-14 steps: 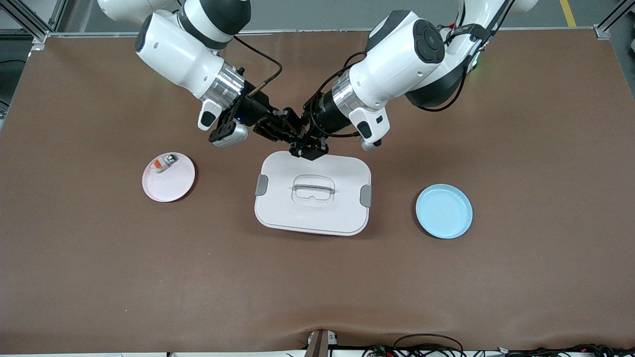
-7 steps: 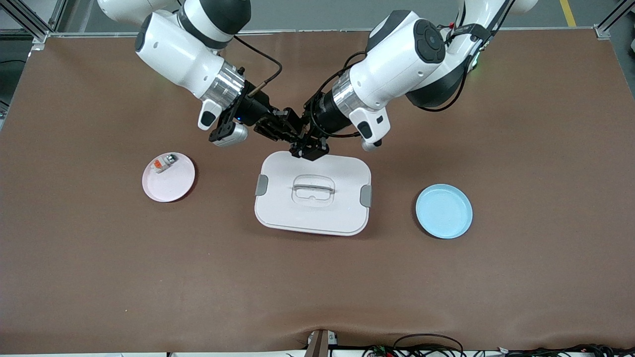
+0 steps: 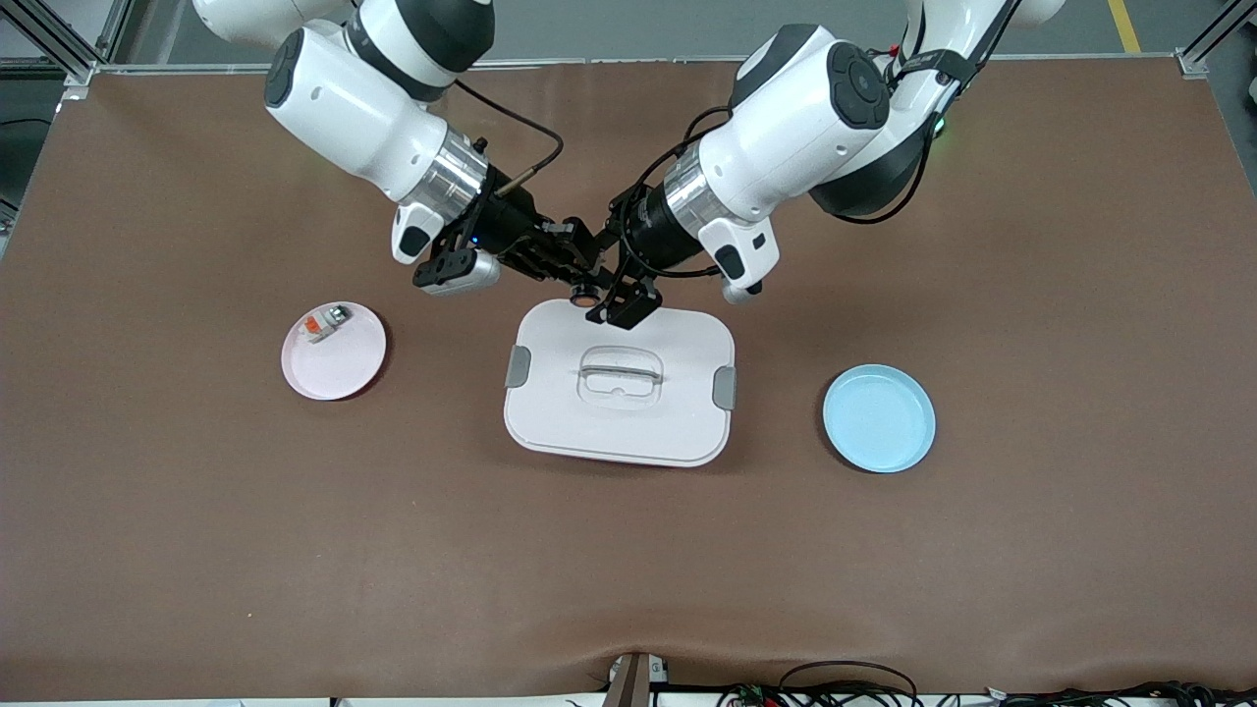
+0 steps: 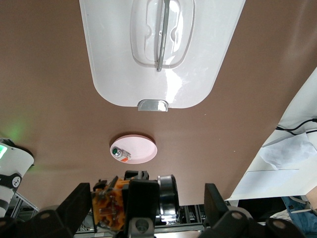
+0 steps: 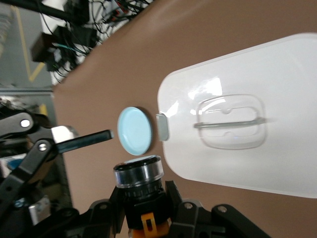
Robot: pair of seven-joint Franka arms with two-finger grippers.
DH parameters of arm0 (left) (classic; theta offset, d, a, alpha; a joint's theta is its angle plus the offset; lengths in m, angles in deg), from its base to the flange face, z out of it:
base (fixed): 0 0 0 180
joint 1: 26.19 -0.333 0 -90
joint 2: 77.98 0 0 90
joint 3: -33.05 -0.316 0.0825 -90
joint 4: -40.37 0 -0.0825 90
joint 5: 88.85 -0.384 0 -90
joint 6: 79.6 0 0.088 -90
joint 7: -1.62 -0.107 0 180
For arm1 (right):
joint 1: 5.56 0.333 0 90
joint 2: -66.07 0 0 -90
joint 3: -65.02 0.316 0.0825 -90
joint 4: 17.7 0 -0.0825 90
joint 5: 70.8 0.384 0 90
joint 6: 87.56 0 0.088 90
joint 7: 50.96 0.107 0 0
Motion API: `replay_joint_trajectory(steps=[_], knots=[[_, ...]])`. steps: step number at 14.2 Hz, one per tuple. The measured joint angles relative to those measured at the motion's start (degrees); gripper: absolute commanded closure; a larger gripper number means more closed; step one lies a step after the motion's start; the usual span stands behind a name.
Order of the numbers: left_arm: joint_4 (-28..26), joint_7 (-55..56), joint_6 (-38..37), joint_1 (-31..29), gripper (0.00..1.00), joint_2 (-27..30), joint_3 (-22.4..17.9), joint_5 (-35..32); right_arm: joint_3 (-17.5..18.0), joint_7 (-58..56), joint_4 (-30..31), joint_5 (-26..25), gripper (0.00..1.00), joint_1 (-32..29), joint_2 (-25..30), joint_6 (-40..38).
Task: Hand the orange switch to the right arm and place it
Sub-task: 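Close the right gripper on the switch and open the left gripper, then carry the switch to the white plate while the left gripper withdraws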
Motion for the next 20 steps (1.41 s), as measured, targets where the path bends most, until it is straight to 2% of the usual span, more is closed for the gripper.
replay_joint_trajectory(steps=[2,3,8,12,16,18,20], knots=[[-0.3,0.0,0.0,-0.7,0.00,0.0,0.0,-0.1,-0.2,-7.7,-2.7,-10.2,1.00,-1.9,-1.1,-7.3],[-0.7,0.0,0.0,-1.0,0.00,0.1,0.0,-0.1,-0.2,-14.7,-3.3,-13.2,1.00,-2.9,-1.5,-9.8],[-5.3,-2.8,0.0,-3.9,0.00,1.7,-0.1,-0.3,-0.7,-51.6,-3.0,-18.6,1.00,-10.6,-2.7,-18.9],[-11.5,-9.7,0.0,-6.1,0.00,5.3,-0.1,-0.4,-0.9,-72.9,-0.7,-23.1,1.00,-17.8,-2.9,-21.2],[-17.9,-22.2,0.0,-9.0,0.00,9.3,-0.2,-0.4,-0.9,-85.3,3.1,-25.0,1.00,-22.6,-1.7,-21.7],[-21.3,-32.4,0.0,-11.0,0.00,11.4,-0.2,-0.4,-0.9,-87.8,5.5,-29.4,1.00,-23.5,-0.8,-21.6],[-24.5,-43.2,0.0,-13.1,0.00,13.6,-0.3,-0.4,-0.9,-90.3,8.7,-31.5,1.00,-24.0,0.1,-19.0]])
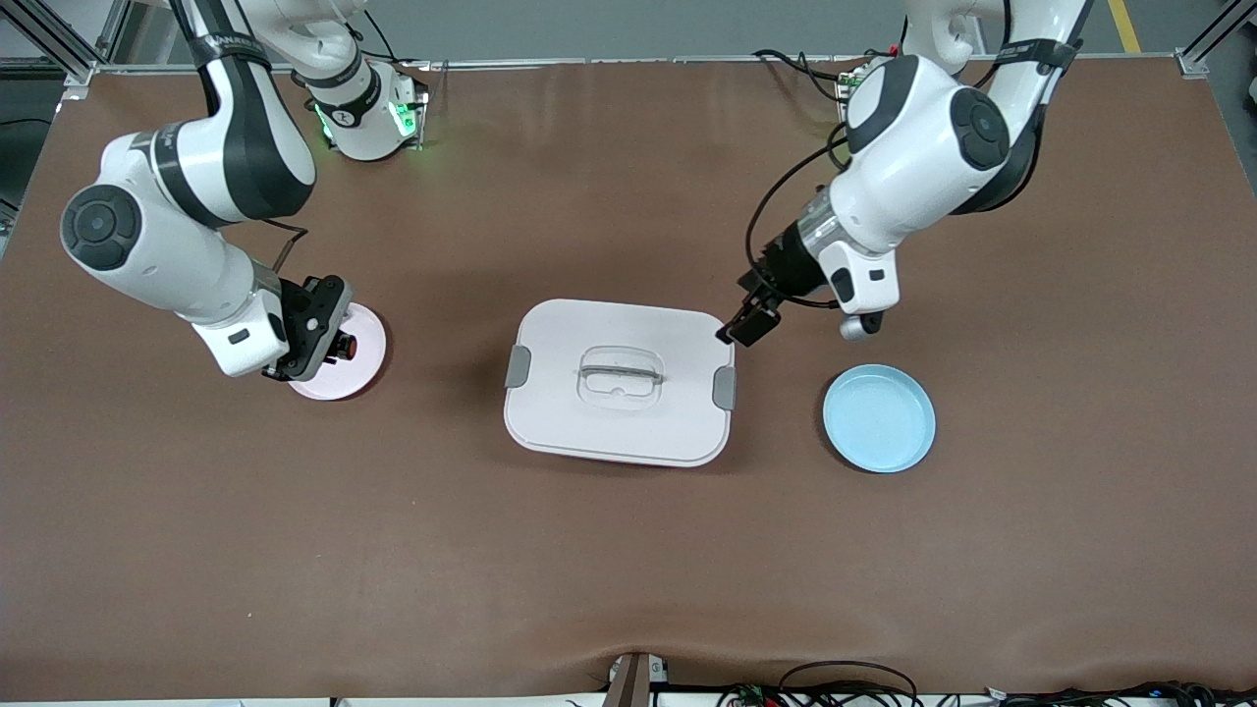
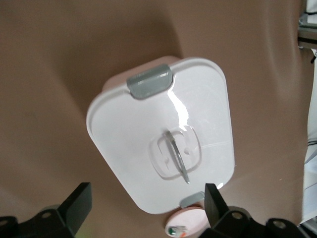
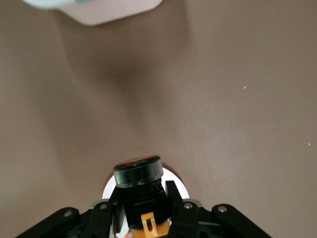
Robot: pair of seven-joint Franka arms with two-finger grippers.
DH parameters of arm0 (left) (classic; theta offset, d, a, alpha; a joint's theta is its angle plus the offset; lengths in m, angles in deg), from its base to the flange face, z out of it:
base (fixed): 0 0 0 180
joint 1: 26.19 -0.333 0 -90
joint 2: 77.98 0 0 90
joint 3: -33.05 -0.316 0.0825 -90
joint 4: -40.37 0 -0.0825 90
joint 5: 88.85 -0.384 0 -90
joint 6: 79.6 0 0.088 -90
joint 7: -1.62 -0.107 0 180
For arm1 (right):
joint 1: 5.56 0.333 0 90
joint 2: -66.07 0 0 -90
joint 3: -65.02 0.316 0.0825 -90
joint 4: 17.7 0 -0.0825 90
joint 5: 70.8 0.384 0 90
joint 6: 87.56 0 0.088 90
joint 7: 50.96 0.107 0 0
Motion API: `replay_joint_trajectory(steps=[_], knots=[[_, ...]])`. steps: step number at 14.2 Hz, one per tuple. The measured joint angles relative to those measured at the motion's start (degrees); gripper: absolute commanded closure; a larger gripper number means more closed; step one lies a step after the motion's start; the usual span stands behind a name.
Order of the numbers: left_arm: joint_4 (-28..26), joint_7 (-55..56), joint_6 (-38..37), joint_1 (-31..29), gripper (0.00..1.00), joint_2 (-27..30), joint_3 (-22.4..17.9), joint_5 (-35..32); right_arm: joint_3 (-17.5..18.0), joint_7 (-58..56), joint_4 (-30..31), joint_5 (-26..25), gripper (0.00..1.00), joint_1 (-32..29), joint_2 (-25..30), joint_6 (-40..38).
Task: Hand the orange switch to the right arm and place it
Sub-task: 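Carry the switch to the white plate while the left gripper withdraws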
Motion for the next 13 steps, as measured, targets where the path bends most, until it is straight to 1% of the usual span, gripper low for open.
replay_joint_trajectory(steps=[2,5,7,11,13], knots=[[-2.7,-9.2,0.0,-1.9,0.00,1.8,-0.1,-1.6,0.0,-4.2,5.1,-0.3,1.00,-1.9,0.9,6.2],[-5.9,-19.4,-0.1,-4.9,0.00,3.8,-0.1,-8.4,0.0,-9.8,12.3,-0.3,1.00,-5.7,1.5,12.9],[-7.7,-26.4,-0.1,-7.0,0.00,5.0,-0.2,-11.0,0.0,-10.7,16.5,-0.3,1.00,-6.6,1.5,17.3],[-9.8,-45.0,-0.9,-12.7,0.00,6.3,-0.2,-12.2,0.3,-10.7,25.7,1.1,1.00,-6.7,1.6,30.7],[-9.9,-54.8,-2.6,-16.2,0.00,6.3,-0.3,-13.1,0.4,-10.7,28.8,1.7,1.00,-6.7,1.4,35.2]])
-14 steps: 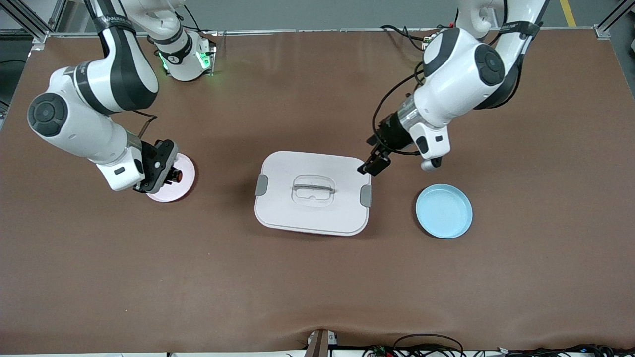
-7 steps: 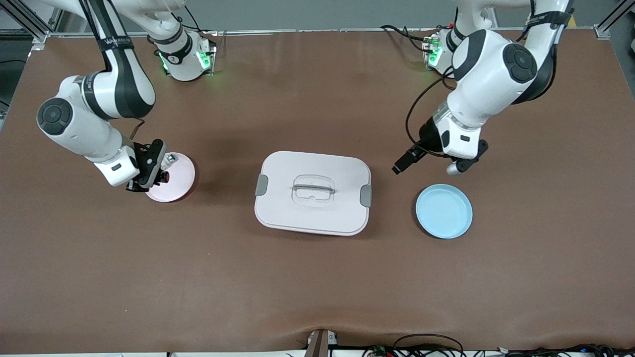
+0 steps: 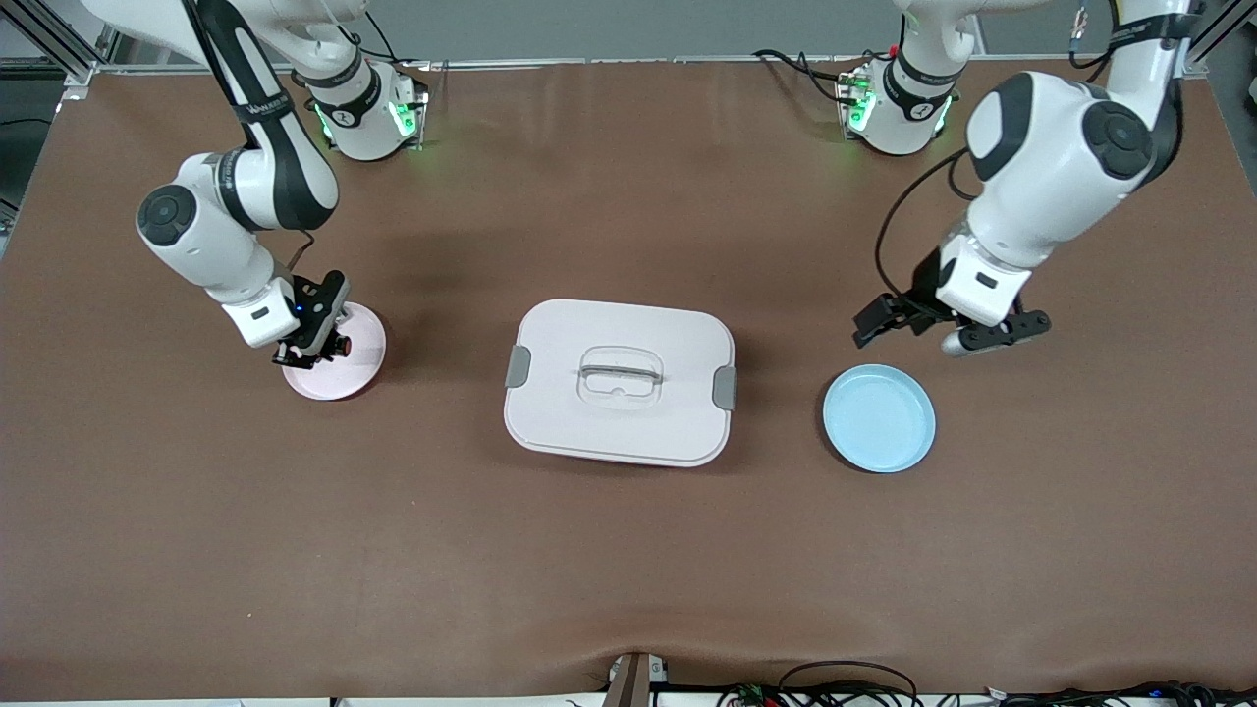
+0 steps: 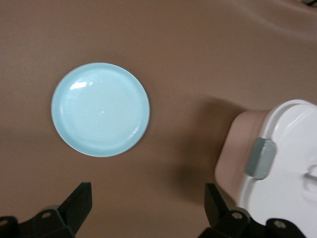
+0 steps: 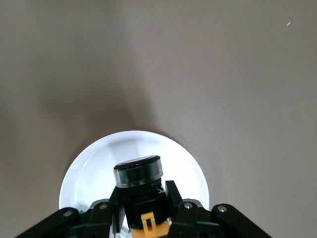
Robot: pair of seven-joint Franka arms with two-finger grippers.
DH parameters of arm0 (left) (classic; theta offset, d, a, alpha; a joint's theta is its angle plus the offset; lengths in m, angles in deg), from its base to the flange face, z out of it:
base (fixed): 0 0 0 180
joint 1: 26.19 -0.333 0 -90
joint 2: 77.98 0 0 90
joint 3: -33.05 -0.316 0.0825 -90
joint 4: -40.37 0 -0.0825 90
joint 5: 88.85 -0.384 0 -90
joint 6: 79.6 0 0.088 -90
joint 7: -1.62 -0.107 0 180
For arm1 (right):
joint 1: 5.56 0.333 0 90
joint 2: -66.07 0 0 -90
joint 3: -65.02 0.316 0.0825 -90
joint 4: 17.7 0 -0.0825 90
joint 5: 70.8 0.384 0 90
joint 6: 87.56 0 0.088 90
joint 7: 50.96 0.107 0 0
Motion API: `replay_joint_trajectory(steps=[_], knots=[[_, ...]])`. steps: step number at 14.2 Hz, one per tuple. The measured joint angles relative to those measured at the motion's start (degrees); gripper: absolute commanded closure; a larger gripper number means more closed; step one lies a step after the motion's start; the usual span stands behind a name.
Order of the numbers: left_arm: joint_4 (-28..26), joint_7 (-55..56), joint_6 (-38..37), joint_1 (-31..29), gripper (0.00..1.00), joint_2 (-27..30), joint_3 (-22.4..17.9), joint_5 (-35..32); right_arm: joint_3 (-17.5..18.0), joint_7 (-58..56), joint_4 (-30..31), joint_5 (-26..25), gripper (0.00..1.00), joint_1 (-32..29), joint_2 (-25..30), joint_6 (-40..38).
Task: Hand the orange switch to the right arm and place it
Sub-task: 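Carry the switch to the white plate while the left gripper withdraws, then lower the switch onto the white plate with the right gripper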
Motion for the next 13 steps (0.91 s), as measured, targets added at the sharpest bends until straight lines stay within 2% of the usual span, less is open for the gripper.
replay_joint_trajectory(steps=[4,7,13], knots=[[0.1,-13.4,-1.3,-7.0,0.00,0.2,-0.1,-1.5,-0.1,0.0,0.7,0.6,1.00,-0.5,-1.4,1.0],[1.7,-16.0,-1.5,-10.4,0.00,0.5,-0.2,-1.6,-0.1,0.0,0.9,1.2,1.00,-0.9,-3.2,2.6],[13.7,-16.0,-14.8,-12.9,0.00,1.0,-0.2,-5.5,-0.1,0.0,1.8,1.4,1.00,-2.1,-8.2,9.6]])
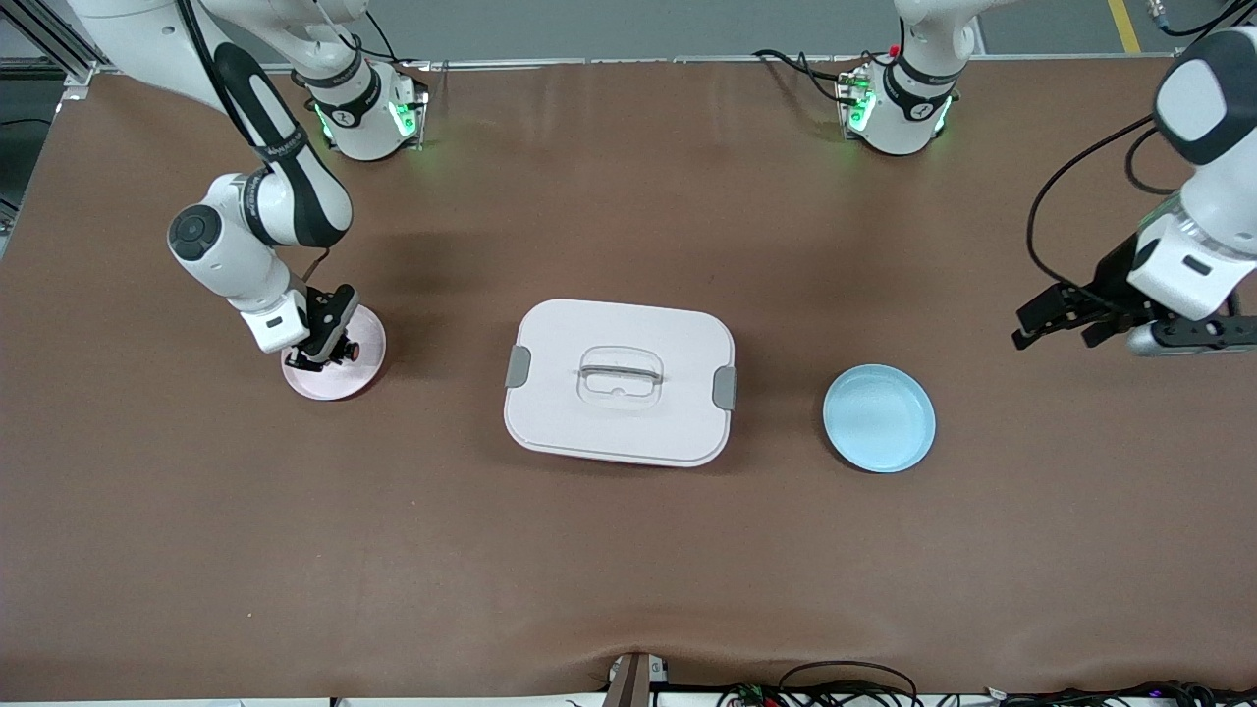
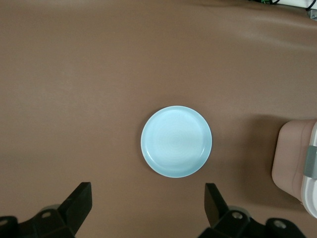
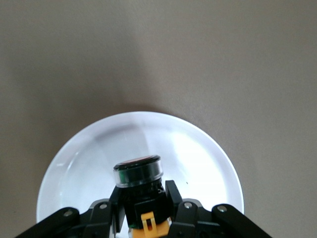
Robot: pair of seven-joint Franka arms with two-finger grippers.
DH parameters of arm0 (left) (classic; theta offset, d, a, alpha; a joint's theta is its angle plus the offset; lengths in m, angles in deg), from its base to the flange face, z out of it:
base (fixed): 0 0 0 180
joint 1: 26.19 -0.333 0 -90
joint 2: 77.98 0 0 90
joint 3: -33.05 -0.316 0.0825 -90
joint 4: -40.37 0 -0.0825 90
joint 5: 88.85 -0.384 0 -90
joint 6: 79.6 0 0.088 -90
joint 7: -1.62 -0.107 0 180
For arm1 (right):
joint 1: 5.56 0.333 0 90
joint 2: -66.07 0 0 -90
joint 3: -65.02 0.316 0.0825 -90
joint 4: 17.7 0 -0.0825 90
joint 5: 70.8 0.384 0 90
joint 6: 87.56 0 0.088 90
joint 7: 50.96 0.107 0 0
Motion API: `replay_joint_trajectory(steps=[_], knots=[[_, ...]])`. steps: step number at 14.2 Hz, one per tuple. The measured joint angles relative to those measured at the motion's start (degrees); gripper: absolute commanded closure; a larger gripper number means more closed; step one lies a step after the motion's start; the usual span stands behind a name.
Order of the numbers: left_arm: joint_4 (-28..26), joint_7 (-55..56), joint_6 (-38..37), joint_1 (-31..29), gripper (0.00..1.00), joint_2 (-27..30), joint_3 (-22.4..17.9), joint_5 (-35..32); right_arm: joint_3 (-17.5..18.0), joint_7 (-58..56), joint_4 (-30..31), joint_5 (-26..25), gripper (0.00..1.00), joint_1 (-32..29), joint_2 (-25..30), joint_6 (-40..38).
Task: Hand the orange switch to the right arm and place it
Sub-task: 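Lower the switch onto the white plate with the right gripper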
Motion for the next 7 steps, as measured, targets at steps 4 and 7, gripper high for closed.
replay_joint_trajectory(steps=[4,7], knots=[[4.3,0.1,-5.2,-0.1,0.00,0.1,0.0,-1.6,0.0,-0.2,0.0,0.0,1.00,-0.4,-2.0,2.5],[6.4,0.2,-6.9,-0.3,0.00,0.1,-0.1,-1.9,0.1,-2.1,-0.1,0.0,1.00,-0.4,-3.8,3.1]])
